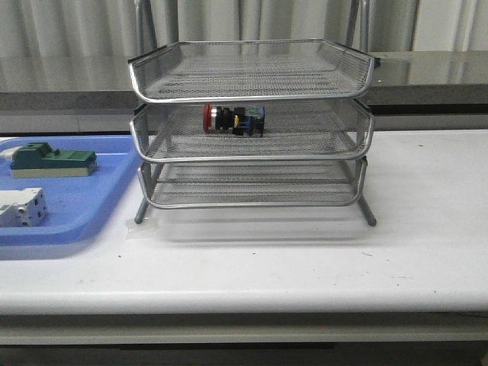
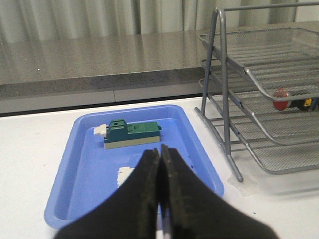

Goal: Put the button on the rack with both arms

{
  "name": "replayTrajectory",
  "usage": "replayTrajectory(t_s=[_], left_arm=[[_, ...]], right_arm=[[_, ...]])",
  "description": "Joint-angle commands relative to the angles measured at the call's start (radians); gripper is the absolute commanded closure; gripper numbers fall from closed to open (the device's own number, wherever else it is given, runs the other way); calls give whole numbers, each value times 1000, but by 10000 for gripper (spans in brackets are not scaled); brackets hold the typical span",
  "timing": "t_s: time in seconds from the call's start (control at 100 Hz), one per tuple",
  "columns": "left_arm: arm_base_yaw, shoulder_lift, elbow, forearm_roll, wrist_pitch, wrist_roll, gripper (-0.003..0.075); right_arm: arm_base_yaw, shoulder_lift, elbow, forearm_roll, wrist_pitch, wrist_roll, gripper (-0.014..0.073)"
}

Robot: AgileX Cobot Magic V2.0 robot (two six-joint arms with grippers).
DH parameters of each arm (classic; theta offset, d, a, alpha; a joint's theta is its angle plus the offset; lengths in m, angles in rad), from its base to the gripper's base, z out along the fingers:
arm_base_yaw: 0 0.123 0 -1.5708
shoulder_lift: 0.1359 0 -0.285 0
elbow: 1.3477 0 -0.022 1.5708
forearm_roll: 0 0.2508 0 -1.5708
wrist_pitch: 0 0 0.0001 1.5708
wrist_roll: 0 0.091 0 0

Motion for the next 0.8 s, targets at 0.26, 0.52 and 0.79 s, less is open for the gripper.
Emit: replayTrajectory(t_s=[0.26,0.52,0.79], left_arm=[[3,-53,-22,552,-63,-575,741],[3,-187,70,592,-71,-577,741],[9,-251,192,582,-195,-606,741]], right_arm=[[-5,-17,2,-8,-91,-8,701],[-5,-17,2,-8,-91,-8,701],[-5,-17,2,-8,-91,-8,701]])
